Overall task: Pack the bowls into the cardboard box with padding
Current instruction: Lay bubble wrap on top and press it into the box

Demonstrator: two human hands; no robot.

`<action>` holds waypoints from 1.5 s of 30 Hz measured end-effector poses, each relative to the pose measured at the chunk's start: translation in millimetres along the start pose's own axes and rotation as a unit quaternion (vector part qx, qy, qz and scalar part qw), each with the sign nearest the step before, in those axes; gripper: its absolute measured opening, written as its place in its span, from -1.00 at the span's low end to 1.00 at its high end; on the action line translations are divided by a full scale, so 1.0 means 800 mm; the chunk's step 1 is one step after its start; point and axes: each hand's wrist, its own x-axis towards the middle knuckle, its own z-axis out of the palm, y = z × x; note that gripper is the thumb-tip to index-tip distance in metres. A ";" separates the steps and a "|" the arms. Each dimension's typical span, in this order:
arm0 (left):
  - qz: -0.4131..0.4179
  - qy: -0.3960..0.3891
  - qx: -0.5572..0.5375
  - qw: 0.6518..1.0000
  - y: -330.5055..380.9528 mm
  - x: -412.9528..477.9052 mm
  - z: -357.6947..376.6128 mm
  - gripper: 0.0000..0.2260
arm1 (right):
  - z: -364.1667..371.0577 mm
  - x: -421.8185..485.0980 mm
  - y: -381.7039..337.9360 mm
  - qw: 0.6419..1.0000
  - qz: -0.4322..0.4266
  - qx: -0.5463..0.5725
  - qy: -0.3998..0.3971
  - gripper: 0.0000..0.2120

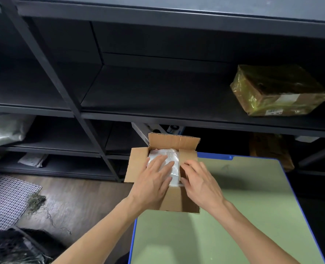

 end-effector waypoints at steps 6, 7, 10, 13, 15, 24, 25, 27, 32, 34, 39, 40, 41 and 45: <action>-0.181 0.020 -0.013 0.983 -0.022 -0.017 -0.018 -0.60 | 0.021 0.001 0.000 0.999 0.008 -0.037 0.027 -0.63; -0.247 0.010 -0.044 0.968 -0.024 -0.021 -0.021 -0.53 | 0.023 0.000 0.000 0.999 0.007 -0.040 0.029 -0.64; -0.353 -0.012 -0.141 0.925 -0.023 -0.025 -0.030 -0.38 | 0.027 -0.002 -0.002 0.998 0.008 -0.048 0.036 -0.65; -0.331 0.010 -0.178 0.927 -0.017 -0.029 -0.035 -0.39 | 0.031 -0.003 -0.002 0.998 0.012 -0.047 0.045 -0.65; -0.332 0.036 -0.162 0.929 -0.017 -0.027 -0.037 -0.41 | 0.032 -0.003 -0.003 0.998 0.012 -0.039 0.050 -0.63; -0.181 0.063 -0.073 0.979 0.029 -0.019 -0.036 -0.39 | 0.031 -0.010 0.003 0.997 0.005 -0.003 0.075 -0.63; -0.165 0.051 -0.054 0.984 0.035 -0.019 -0.030 -0.45 | 0.032 -0.012 0.005 0.997 0.004 -0.001 0.076 -0.63; -0.140 0.036 -0.021 0.989 0.045 -0.017 -0.016 -0.55 | 0.034 -0.013 0.006 0.997 0.000 0.000 0.080 -0.64; -0.121 0.026 -0.002 0.992 0.059 -0.004 0.012 -0.65 | 0.038 -0.019 0.006 0.996 0.005 0.015 0.088 -0.65; -0.133 0.028 -0.025 0.990 0.061 0.000 0.017 -0.68 | 0.039 -0.023 0.007 0.996 0.007 0.034 0.086 -0.65; -0.141 0.034 -0.032 0.989 0.056 0.005 0.027 -0.69 | 0.018 -0.019 0.023 0.994 0.005 0.084 0.075 -0.70; -0.142 0.036 -0.028 0.989 0.056 0.004 0.027 -0.69 | 0.008 -0.012 0.026 0.993 0.003 0.077 0.085 -0.72; -0.143 0.037 -0.025 0.989 0.057 0.004 0.028 -0.69 | -0.003 -0.002 0.028 0.993 -0.006 0.068 0.097 -0.71; -0.141 0.032 -0.015 0.989 0.057 0.004 0.026 -0.71 | -0.037 0.058 0.028 0.990 -0.051 -0.003 0.129 -0.60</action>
